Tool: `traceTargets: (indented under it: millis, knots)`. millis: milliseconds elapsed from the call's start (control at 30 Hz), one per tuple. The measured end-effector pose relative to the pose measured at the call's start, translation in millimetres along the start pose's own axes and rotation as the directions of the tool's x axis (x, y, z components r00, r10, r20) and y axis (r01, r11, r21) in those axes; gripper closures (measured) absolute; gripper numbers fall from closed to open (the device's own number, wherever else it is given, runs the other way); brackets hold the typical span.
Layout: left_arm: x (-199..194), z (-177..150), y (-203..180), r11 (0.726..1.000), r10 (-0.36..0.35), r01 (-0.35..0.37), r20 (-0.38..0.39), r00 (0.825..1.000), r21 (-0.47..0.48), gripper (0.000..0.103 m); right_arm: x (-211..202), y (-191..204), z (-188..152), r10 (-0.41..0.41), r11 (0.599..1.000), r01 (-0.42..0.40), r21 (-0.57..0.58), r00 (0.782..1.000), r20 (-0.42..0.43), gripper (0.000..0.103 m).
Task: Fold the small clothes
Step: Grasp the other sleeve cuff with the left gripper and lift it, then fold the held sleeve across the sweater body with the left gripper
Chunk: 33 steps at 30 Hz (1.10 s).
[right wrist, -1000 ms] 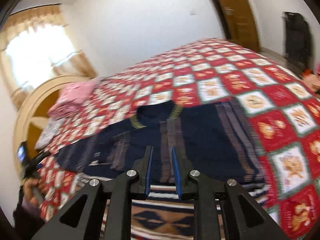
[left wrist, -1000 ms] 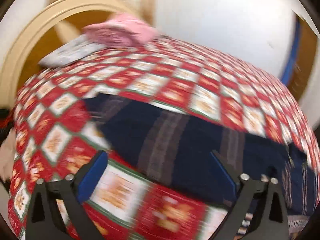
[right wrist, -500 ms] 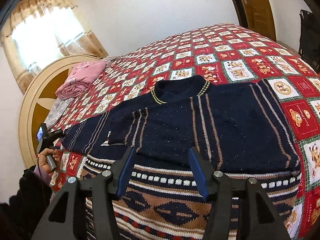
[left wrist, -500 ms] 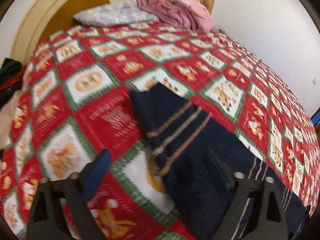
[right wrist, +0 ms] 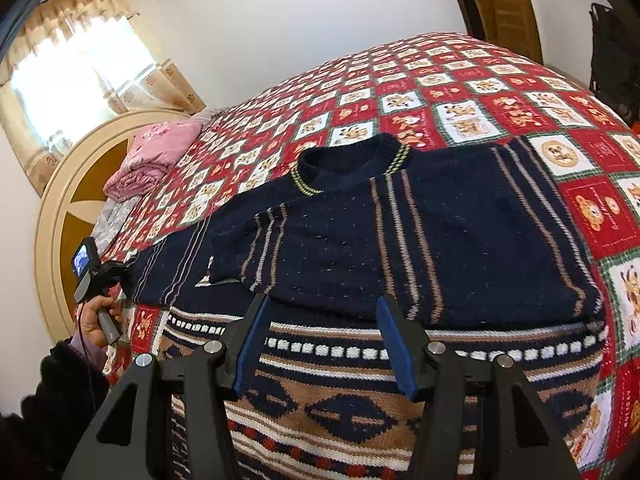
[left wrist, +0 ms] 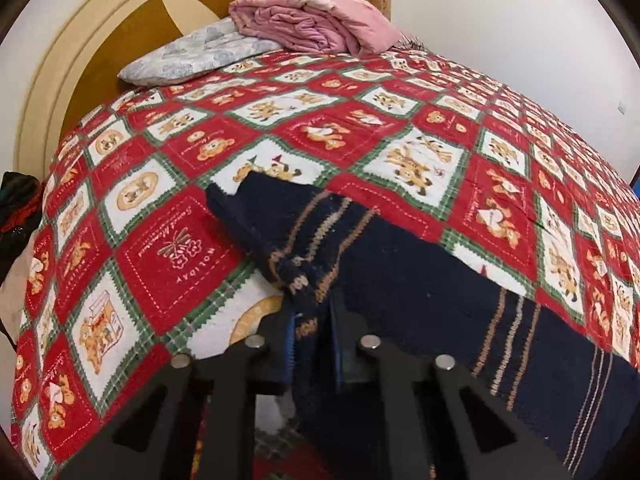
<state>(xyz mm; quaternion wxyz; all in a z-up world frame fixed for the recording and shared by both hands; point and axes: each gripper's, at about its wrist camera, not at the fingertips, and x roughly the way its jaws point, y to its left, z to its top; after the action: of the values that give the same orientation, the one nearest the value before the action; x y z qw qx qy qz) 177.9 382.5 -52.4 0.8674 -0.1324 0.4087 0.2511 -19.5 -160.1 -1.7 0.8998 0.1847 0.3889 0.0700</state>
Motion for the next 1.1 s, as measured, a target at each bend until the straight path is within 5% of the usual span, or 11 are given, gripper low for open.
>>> traceTargets:
  millis: [233, 467, 767, 900, 1100]
  knots:
    - [-58.6, -2.0, -30.5, 0.996, -0.053, 0.043, 0.141, 0.989, 0.075, 0.089, -9.8, -15.9, -4.2, 0.001, 0.999, -0.002, 0.051, 1.0, 0.018, 0.047]
    - [-139.3, -20.9, -93.4, 0.964, -0.201, 0.146, 0.252, 0.947, 0.221, 0.089, -20.1, -29.6, -14.1, 0.015, 0.995, -0.018, 0.095, 0.999, 0.031, 0.047]
    - [-217.3, -80.6, -186.1, 0.87, -0.373, 0.237, 0.26, 0.891, 0.433, 0.089, -40.0, -53.0, -24.7, 0.006, 0.99, -0.016, 0.142, 0.998, 0.067, 0.047]
    - [-241.8, -116.8, -223.3, 0.806, -0.457, 0.294, 0.226, 0.86, 0.514, 0.089, -42.9, -64.8, -30.0, 0.003, 0.985, -0.014, 0.172, 0.998, 0.067, 0.047]
    - [-253.8, -178.0, -269.1, 0.724, -0.526, 0.378, 0.107, 0.844, 0.577, 0.089, -42.8, -71.6, -34.0, -0.007, 0.984, -0.005, 0.179, 0.998, 0.065, 0.047]
